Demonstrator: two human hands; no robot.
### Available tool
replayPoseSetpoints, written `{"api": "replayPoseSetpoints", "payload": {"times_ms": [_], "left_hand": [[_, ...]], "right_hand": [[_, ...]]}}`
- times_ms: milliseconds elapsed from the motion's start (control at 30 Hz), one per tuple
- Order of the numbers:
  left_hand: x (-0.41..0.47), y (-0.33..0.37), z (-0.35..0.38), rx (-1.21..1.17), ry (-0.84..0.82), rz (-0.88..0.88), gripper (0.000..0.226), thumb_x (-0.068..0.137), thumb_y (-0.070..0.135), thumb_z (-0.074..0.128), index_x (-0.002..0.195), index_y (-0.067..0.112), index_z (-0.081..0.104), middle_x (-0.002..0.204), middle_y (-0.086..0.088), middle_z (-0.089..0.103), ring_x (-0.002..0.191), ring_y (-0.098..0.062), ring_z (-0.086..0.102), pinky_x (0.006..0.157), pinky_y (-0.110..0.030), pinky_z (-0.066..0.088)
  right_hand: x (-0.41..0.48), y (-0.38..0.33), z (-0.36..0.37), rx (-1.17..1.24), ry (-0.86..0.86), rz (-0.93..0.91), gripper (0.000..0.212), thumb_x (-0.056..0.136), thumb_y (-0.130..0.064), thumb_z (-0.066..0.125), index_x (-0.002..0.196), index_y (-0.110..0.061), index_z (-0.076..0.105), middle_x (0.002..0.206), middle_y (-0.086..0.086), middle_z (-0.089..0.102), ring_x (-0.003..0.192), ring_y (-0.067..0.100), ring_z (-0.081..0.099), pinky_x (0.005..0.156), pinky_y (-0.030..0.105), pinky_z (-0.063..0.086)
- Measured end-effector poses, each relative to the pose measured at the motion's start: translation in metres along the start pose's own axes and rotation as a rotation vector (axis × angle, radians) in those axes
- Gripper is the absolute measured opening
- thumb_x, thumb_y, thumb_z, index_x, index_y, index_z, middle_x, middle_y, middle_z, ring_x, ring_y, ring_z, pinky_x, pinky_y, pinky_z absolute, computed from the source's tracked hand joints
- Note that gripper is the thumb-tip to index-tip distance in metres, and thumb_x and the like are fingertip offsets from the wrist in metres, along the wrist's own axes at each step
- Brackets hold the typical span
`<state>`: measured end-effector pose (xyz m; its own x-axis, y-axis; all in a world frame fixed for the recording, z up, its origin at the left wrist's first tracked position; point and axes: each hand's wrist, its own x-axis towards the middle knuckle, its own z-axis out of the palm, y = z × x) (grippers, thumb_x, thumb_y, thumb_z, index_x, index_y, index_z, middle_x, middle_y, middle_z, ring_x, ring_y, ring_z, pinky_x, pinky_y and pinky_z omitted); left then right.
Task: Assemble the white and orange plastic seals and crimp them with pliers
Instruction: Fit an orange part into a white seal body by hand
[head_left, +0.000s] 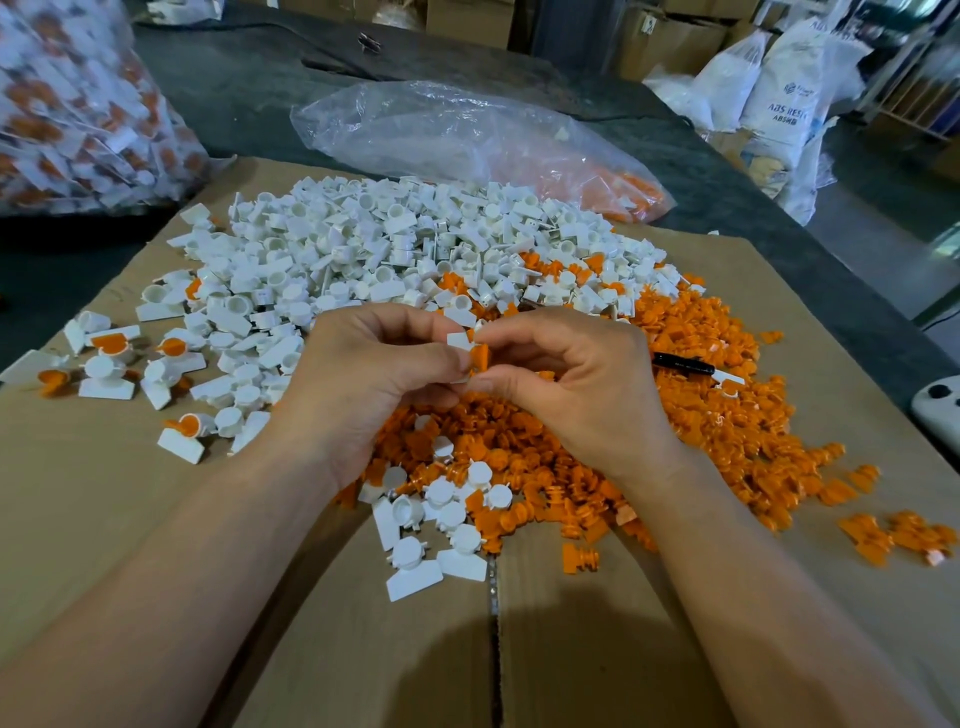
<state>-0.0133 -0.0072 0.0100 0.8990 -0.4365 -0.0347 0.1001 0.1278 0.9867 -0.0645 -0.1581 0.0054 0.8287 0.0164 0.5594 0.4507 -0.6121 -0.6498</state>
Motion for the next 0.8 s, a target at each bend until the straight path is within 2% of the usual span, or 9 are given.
{"api": "replayPoseSetpoints", "payload": {"times_ms": [200, 367, 500, 733, 800], "left_hand": [[-0.0006, -0.0004, 0.0031, 0.009, 0.016, 0.014, 0.018, 0.070, -0.011, 0.065, 0.066, 0.006, 0.064, 0.043, 0.003, 0.057, 0.042, -0.008, 0.057, 0.049, -0.017, 0.052], [-0.0012, 0.0010, 0.0032, -0.015, -0.006, 0.009, 0.014, 0.053, 0.003, 0.071, 0.066, 0.006, 0.065, 0.048, 0.000, 0.060, 0.043, -0.009, 0.057, 0.047, -0.016, 0.049], [0.0002, 0.0002, 0.0028, -0.003, 0.017, 0.014, 0.019, 0.067, -0.010, 0.068, 0.060, 0.008, 0.067, 0.051, -0.002, 0.062, 0.044, -0.010, 0.057, 0.045, -0.016, 0.047], [-0.0005, -0.0006, 0.0031, -0.014, 0.009, 0.031, 0.018, 0.070, -0.011, 0.065, 0.063, 0.006, 0.065, 0.050, -0.001, 0.062, 0.042, -0.008, 0.055, 0.045, -0.016, 0.047], [0.0000, -0.0003, 0.0022, -0.032, 0.016, 0.017, 0.016, 0.070, -0.010, 0.065, 0.064, 0.005, 0.064, 0.051, -0.002, 0.062, 0.043, -0.009, 0.057, 0.046, -0.017, 0.048]], "right_hand": [[-0.0001, -0.0007, 0.0017, -0.065, 0.028, -0.044, 0.023, 0.070, -0.015, 0.073, 0.092, -0.007, 0.071, 0.080, 0.005, 0.069, 0.075, 0.012, 0.064, 0.067, 0.030, 0.054], [0.0002, -0.0015, 0.0007, -0.079, 0.022, -0.042, 0.023, 0.070, -0.015, 0.074, 0.092, -0.008, 0.071, 0.080, 0.004, 0.069, 0.075, 0.012, 0.064, 0.066, 0.031, 0.054], [0.0004, -0.0014, 0.0015, -0.089, 0.015, -0.044, 0.023, 0.070, -0.015, 0.073, 0.092, -0.007, 0.071, 0.081, 0.006, 0.069, 0.075, 0.013, 0.064, 0.066, 0.032, 0.054], [0.0000, -0.0038, 0.0011, -0.074, -0.004, -0.022, 0.026, 0.070, -0.015, 0.074, 0.094, -0.007, 0.070, 0.083, 0.004, 0.068, 0.076, 0.013, 0.065, 0.069, 0.031, 0.055], [0.0010, -0.0051, -0.0041, -0.069, -0.043, 0.046, 0.034, 0.067, -0.022, 0.077, 0.098, -0.011, 0.068, 0.086, -0.004, 0.066, 0.081, 0.009, 0.064, 0.074, 0.027, 0.054]]}}
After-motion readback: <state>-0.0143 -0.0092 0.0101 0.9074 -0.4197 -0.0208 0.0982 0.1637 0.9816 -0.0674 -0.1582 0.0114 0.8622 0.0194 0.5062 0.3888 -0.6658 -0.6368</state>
